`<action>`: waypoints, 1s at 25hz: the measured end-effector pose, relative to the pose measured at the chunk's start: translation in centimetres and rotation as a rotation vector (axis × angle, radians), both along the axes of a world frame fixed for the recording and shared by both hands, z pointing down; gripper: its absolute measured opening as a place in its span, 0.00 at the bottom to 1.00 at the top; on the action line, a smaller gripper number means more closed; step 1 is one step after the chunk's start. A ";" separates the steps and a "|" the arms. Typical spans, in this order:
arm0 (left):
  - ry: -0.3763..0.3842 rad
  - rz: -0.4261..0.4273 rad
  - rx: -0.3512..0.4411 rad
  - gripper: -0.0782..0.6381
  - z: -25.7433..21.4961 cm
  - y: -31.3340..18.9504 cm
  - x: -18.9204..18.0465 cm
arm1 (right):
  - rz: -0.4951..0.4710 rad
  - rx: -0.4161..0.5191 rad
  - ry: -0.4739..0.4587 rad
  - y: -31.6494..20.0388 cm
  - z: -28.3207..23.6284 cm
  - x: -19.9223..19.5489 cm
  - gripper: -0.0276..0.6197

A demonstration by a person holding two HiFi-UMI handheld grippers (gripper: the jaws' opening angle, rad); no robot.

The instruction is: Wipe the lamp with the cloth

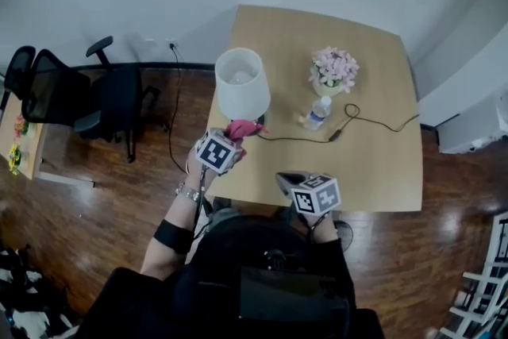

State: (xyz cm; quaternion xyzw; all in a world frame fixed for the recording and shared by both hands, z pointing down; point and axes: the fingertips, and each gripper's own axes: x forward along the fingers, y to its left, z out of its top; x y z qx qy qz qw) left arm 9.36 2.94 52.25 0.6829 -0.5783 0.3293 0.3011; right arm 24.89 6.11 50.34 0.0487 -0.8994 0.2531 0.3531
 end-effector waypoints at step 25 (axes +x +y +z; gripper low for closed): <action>-0.184 -0.223 0.179 0.26 -13.2 -4.9 0.6 | -0.251 -0.063 0.005 -2.6 2.2 3.0 0.05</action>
